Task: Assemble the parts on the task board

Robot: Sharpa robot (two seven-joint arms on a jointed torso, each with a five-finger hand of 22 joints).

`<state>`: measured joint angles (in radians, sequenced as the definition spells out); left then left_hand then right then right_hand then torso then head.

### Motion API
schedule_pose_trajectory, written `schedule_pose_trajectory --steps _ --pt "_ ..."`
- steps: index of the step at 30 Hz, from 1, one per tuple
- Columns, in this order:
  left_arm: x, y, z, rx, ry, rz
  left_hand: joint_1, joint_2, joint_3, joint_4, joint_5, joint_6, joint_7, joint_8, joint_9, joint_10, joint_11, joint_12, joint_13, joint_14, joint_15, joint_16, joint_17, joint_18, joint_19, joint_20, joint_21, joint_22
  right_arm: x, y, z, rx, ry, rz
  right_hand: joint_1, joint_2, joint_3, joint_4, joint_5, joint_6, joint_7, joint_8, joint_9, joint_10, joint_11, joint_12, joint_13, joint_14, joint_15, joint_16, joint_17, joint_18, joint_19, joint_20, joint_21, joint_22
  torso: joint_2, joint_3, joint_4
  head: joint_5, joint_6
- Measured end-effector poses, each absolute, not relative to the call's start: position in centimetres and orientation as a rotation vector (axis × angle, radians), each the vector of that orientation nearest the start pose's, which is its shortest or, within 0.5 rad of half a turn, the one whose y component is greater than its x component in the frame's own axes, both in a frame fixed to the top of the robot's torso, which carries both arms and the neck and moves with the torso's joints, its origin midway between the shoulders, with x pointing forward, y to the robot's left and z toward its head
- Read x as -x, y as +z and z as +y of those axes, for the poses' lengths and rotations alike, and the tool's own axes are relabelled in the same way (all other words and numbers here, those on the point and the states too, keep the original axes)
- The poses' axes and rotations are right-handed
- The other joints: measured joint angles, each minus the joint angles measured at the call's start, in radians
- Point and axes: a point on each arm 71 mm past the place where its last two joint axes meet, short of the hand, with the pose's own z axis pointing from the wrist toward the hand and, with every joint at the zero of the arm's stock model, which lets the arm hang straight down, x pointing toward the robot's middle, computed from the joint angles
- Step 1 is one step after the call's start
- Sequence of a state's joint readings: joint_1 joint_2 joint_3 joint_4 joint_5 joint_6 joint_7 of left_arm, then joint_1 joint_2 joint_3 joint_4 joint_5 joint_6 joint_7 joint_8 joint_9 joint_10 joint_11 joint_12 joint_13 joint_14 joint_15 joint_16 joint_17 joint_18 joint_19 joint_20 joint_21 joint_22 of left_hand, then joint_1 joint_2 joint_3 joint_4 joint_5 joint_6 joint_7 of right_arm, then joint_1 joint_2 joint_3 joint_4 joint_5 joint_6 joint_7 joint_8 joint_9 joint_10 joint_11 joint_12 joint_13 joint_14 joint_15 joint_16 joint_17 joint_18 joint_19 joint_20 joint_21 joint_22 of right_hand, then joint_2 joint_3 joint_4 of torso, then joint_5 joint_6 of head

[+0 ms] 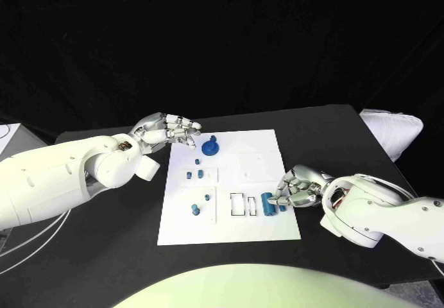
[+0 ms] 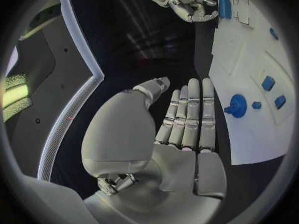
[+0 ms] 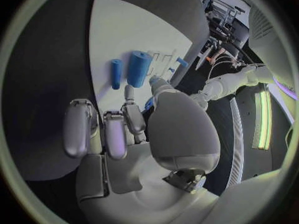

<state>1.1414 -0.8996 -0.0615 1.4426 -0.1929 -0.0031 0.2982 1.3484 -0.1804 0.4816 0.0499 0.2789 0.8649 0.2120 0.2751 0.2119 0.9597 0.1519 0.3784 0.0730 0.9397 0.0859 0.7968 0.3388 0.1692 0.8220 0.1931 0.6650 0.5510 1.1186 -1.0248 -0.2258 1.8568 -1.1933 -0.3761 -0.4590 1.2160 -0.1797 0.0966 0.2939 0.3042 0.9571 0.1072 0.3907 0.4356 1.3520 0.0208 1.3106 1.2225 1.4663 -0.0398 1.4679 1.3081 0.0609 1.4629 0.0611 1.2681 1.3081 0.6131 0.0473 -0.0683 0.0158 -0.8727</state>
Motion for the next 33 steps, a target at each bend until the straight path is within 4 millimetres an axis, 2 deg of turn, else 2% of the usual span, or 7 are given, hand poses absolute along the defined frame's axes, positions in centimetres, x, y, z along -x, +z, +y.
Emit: schedule_pose_trajectory --steps 9,13,17,21,24,26,33 --pt "-47.8 -22.3 24.5 0.970 -1.557 1.736 0.000 0.000 0.000 0.000 0.000 0.000 0.000 0.000 0.000 0.000 0.000 0.000 0.000 0.000 0.000 0.000 0.000 0.000 0.000 0.000 0.000 0.000 -37.0 -27.7 -20.7 -0.254 0.512 2.147 -0.017 0.010 -0.026 -0.001 0.000 0.000 0.000 0.008 0.000 0.000 0.000 0.000 0.006 0.000 0.000 0.000 0.000 0.000 0.000 0.000 0.000 0.000 0.001 0.0011 -0.0006 0.006 0.000" --pt "-47.8 -22.3 24.5 0.971 -1.556 1.736 0.000 0.000 0.000 0.000 0.000 0.000 0.000 0.000 0.000 0.000 0.000 0.000 0.000 0.000 0.000 0.000 0.000 0.000 0.000 0.000 0.000 0.000 -37.1 -28.1 -20.4 -0.233 0.500 2.165 -0.033 0.018 -0.083 0.000 -0.007 -0.003 -0.004 0.015 -0.003 0.000 0.000 -0.007 0.011 0.000 0.000 0.000 0.000 0.000 0.000 0.000 0.000 0.000 0.001 0.0011 -0.0005 0.008 0.000" --pt "-47.8 -22.3 24.6 0.971 -1.554 1.735 0.000 0.000 0.000 0.000 0.000 0.000 0.000 0.000 0.000 0.000 0.000 0.000 0.000 0.000 0.000 0.000 0.000 0.000 0.000 0.000 0.000 0.000 -37.1 -28.4 -19.8 -0.209 0.496 2.174 -0.036 0.021 -0.098 0.000 -0.007 -0.002 -0.005 0.022 0.001 0.000 0.000 -0.007 0.013 0.000 0.000 0.004 0.000 0.000 0.000 0.000 0.002 0.000 0.001 0.0010 -0.0005 0.010 0.000" --pt "-47.7 -22.3 24.6 0.972 -1.554 1.736 0.000 0.000 0.000 0.000 0.000 0.000 0.000 0.000 0.000 0.000 0.000 0.000 0.000 0.000 0.000 0.000 0.000 0.000 0.000 0.000 0.000 0.000 -37.3 -28.6 -19.1 -0.184 0.497 2.169 -0.037 0.022 -0.118 -0.002 -0.012 0.002 -0.008 0.032 0.004 0.000 0.000 -0.007 0.021 0.000 0.000 0.004 0.000 0.000 0.000 0.000 0.010 0.000 0.001 0.0009 -0.0003 0.009 0.000" --pt "-47.7 -22.3 24.6 0.972 -1.554 1.737 0.000 0.000 0.000 0.000 0.000 0.000 0.000 0.000 0.000 0.000 0.000 0.000 0.000 0.000 0.000 0.000 0.000 0.000 0.000 0.000 0.000 0.000 -37.4 -28.8 -18.6 -0.169 0.498 2.163 -0.011 0.036 -0.128 -0.004 -0.010 0.005 -0.009 0.035 0.004 0.004 -0.004 -0.007 0.027 0.000 0.000 0.008 0.000 0.000 0.000 0.000 0.015 0.000 0.001 0.0009 0.0005 0.005 0.000" --pt "-47.7 -22.3 24.7 0.973 -1.553 1.736 0.000 0.000 0.000 0.000 0.000 0.000 0.000 0.000 0.000 0.000 0.000 0.000 0.000 0.000 0.000 0.000 0.000 0.000 0.000 0.000 0.000 0.000 -37.5 -28.8 -18.5 -0.164 0.498 2.159 0.008 0.036 -0.131 -0.004 0.012 0.005 -0.011 0.036 0.019 0.007 0.000 -0.007 0.031 0.000 0.000 0.008 0.000 0.000 0.000 0.000 0.015 0.000 0.001 0.0009 0.0010 0.004 0.000" --pt "-47.7 -22.3 24.9 0.975 -1.550 1.736 0.000 0.000 0.000 0.000 0.000 0.000 0.000 0.000 0.000 0.000 0.000 0.000 0.000 0.000 0.000 0.000 0.000 0.000 0.000 0.000 0.000 0.000 -37.4 -28.8 -18.3 -0.162 0.501 2.139 0.055 0.036 -0.134 0.001 0.113 0.004 -0.011 0.036 0.019 0.016 -0.005 -0.007 0.050 -0.002 -0.003 0.018 0.000 0.000 0.000 0.000 0.047 0.000 0.001 0.0005 0.0000 0.006 0.000"
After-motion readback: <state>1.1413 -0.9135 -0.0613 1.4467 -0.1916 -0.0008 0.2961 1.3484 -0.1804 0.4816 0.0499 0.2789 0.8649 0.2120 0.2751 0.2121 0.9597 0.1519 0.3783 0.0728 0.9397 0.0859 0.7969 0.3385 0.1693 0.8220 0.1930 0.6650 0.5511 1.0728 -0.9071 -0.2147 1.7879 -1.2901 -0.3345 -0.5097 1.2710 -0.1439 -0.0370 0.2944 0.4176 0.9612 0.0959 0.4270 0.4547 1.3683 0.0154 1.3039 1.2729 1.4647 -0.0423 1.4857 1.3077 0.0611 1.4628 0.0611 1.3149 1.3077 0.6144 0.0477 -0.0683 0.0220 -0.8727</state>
